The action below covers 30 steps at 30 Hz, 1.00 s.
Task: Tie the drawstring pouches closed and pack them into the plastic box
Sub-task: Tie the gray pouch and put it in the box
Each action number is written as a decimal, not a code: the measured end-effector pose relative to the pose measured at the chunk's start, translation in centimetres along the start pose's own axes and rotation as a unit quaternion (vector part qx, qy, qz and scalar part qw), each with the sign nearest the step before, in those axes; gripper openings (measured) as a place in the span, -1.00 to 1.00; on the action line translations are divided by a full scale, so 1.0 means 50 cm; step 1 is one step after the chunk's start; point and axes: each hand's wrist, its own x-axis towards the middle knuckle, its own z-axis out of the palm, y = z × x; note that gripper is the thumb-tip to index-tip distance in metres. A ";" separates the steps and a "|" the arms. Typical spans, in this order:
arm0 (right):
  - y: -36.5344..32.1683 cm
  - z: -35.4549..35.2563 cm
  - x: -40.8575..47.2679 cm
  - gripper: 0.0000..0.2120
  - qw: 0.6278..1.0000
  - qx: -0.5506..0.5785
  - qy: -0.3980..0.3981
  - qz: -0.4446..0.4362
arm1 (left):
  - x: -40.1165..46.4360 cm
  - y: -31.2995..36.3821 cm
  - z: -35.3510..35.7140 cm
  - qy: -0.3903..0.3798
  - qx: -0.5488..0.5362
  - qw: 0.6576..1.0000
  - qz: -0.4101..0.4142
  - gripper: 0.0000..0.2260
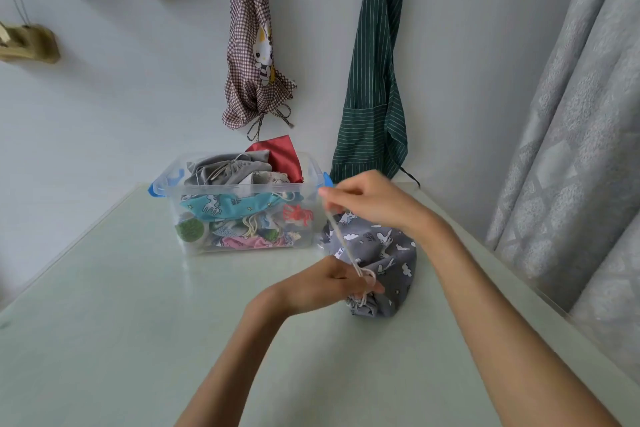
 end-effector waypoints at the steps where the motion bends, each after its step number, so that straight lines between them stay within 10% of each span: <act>1: -0.009 0.010 0.010 -0.61 0.999 -0.020 -0.041 0.002 | -0.002 -0.002 -0.002 0.004 -0.010 1.000 0.001 -0.69; 8: 0.059 0.023 -0.007 -0.56 0.987 -0.059 0.066 0.135 | -0.009 -0.020 -0.034 0.042 -0.112 0.993 -0.012 -0.60; 15: 0.080 0.048 -0.048 -0.62 0.972 -0.061 -0.056 0.218 | -0.012 -0.016 -0.038 0.036 -0.140 0.989 -0.008 -0.76; 20: 0.078 0.062 -0.049 -0.79 0.970 0.127 0.033 0.205 | -0.010 -0.022 -0.032 0.050 -0.167 0.985 -0.014 -0.70; 24: 0.098 0.057 -0.062 -0.76 0.825 0.536 0.037 0.172 | -0.008 -0.022 -0.042 0.089 -0.269 0.959 -0.022 -0.71; 27: 0.118 0.038 -0.081 -0.70 0.785 0.583 0.088 0.190 | -0.009 -0.029 -0.045 0.111 -0.301 0.946 -0.047 -0.78; 30: 0.131 0.007 -0.102 -0.71 0.841 0.484 0.127 0.209 | -0.007 -0.036 -0.049 0.126 -0.318 0.938 -0.051 -0.80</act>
